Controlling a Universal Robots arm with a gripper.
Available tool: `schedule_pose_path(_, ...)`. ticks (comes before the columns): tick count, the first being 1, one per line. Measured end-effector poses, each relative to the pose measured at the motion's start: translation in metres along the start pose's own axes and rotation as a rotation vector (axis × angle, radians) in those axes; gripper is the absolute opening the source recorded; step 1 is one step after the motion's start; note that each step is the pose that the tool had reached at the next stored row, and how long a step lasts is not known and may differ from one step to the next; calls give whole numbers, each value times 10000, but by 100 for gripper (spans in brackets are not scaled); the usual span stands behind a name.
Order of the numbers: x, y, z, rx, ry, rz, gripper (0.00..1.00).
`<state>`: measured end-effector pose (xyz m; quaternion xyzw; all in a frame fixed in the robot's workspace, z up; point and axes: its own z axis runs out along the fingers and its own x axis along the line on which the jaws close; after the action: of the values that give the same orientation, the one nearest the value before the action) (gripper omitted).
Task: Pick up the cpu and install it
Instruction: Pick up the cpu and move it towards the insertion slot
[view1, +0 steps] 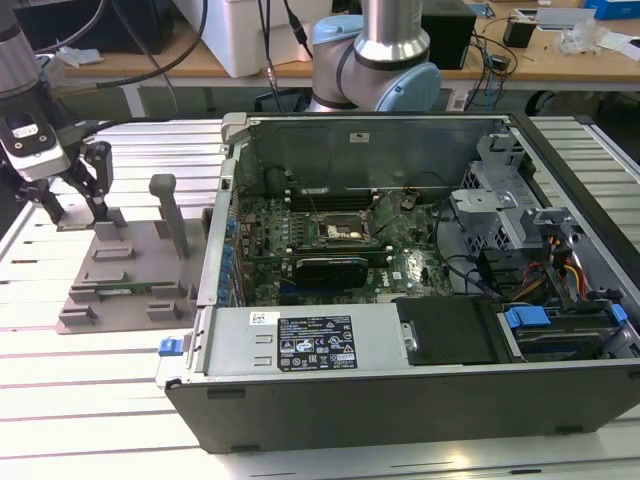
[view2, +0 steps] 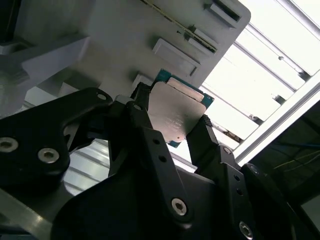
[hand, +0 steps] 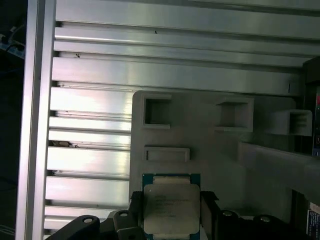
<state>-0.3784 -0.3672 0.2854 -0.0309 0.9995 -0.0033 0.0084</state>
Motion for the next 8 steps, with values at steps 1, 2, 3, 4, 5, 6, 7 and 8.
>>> schedule_pose_path(1, 0, 0, -19, 0, 0, 0, 54)
schedule_pose_path(2, -1, 0, -59, 0, 0, 0, 54)
schedule_pose_path(3, -1, -1, -94, 1, 0, 0, 54)
schedule_pose_path(4, -2, -1, -127, 1, -1, 0, 54)
schedule_pose_path(5, -3, -1, -162, 1, -1, 0, 54)
schedule_pose_path(6, -3, -1, -191, 1, -1, 0, 54)
schedule_pose_path(7, -4, -2, -237, 2, 0, 0, 54)
schedule_pose_path(8, -4, -2, -261, 2, 0, 0, 54)
